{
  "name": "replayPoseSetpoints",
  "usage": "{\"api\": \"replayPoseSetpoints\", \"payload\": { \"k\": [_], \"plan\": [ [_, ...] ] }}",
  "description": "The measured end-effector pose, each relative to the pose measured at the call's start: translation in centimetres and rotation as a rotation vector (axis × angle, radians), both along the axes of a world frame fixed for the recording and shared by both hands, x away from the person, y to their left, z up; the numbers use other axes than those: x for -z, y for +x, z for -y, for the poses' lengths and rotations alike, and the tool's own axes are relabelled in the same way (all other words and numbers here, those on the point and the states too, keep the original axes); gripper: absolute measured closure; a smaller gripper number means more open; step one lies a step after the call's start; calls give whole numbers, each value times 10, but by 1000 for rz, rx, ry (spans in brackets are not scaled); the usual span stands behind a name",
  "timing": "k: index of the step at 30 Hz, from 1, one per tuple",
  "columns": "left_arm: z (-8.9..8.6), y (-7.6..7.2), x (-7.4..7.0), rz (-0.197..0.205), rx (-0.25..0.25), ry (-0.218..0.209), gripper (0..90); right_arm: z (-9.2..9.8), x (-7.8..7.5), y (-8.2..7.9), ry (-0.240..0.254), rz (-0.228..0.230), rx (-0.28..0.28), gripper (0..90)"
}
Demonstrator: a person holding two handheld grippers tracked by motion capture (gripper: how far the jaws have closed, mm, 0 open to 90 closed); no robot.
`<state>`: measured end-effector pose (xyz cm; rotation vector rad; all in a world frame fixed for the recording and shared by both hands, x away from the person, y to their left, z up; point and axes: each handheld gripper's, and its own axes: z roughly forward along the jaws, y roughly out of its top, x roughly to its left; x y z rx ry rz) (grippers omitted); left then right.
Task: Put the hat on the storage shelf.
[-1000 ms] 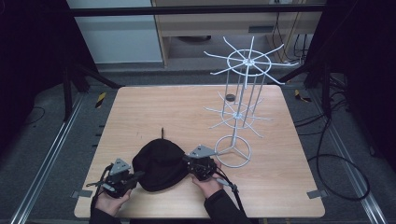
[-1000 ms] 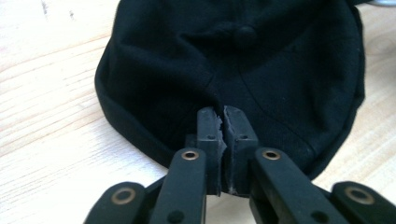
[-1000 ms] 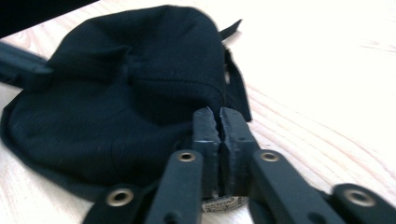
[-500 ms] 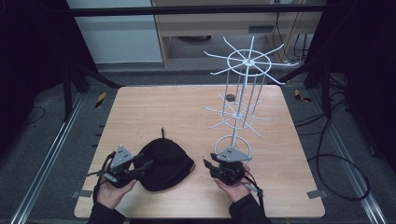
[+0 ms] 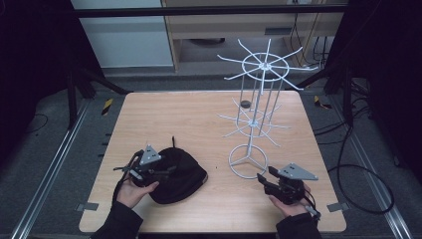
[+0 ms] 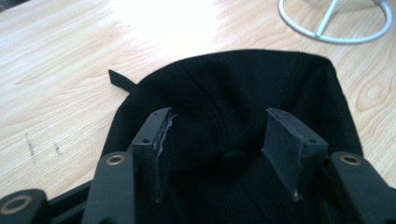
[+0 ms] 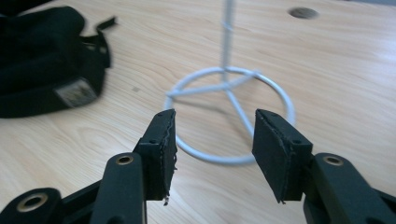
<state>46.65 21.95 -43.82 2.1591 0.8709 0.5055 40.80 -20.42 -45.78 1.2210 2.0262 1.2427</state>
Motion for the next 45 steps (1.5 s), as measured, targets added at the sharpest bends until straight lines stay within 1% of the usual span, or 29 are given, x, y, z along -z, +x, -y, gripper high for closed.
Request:
{"api": "replayPoseSetpoints", "payload": {
  "k": [3, 4, 5, 7, 9, 10, 11, 12, 13, 14, 15, 16, 18, 20, 22, 25, 28, 29, 31, 33, 35, 37, 38, 39, 40, 42, 45],
  "plan": [
    [1, 3, 5, -21, 19, 19, 402, 14, 5, -3, -13, -14, 39, 487],
    [2, 3, 8, -19, 16, 43, 393, 17, 6, -4, -16, -21, 46, 484],
    [2, 4, 10, -26, 19, 50, 395, 20, 8, -4, -17, -25, 54, 477],
    [2, 4, 14, -38, 25, 58, 393, 21, 9, -4, -15, -31, 54, 469],
    [3, 5, 17, -43, 34, 76, 386, 21, 10, -3, -21, -35, 51, 457],
    [4, 6, 19, -42, 32, 93, 385, 21, 11, -2, -36, -33, 51, 454],
    [5, 6, 21, -44, 31, 95, 383, 20, 12, -2, -46, -31, 51, 451],
    [6, 8, 23, -50, 38, 110, 382, 21, 12, -1, -51, -29, 49, 450],
    [7, 8, 25, -48, 37, 123, 379, 21, 13, -1, -46, -39, 51, 449],
    [9, 9, 26, -48, 38, 136, 380, 22, 13, 0, -50, -38, 52, 449],
    [10, 9, 27, -48, 35, 142, 382, 22, 14, 0, -49, -44, 56, 449],
    [11, 10, 28, -48, 32, 148, 393, 22, 14, 0, -48, -44, 56, 449],
    [12, 11, 30, -62, 35, 153, 434, 23, 15, 1, -57, -45, 55, 452],
    [13, 13, 33, -82, 33, 162, 492, 23, 16, 2, -56, -50, 52, 457],
    [14, 14, 35, -100, 31, 167, 570, 22, 16, 2, -57, -55, 50, 467],
    [15, 16, 38, -117, 27, 178, 645, 22, 16, 2, -58, -58, 47, 476],
    [14, 16, 40, -132, 15, 183, 684, 22, 16, 2, -63, -57, 46, 493],
    [14, 16, 39, -131, 14, 180, 695, 22, 16, 2, -64, -58, 44, 494],
    [12, 16, 37, -130, 11, 162, 715, 22, 17, 3, -68, -59, 41, 501],
    [10, 14, 33, -122, 10, 130, 725, 22, 17, 3, -70, -56, 39, 508],
    [7, 12, 26, -117, 17, 90, 731, 23, 17, 3, -67, -59, 40, 510],
    [5, 9, 20, -101, 11, 55, 734, 23, 17, 3, -61, -63, 41, 511],
    [2, 6, 15, -86, 8, 18, 734, 24, 17, 3, -58, -66, 42, 511],
    [0, 4, 11, -74, 6, -9, 736, 24, 17, 3, -59, -56, 43, 513],
    [-2, 1, 7, -61, 5, -34, 737, 25, 17, 3, -53, -58, 46, 513],
    [-6, -3, -1, -40, 3, -80, 738, 25, 17, 3, -51, -56, 47, 514],
    [-12, -11, -15, 11, -6, -145, 740, 27, 16, 3, -45, -51, 51, 514]
  ]
}}
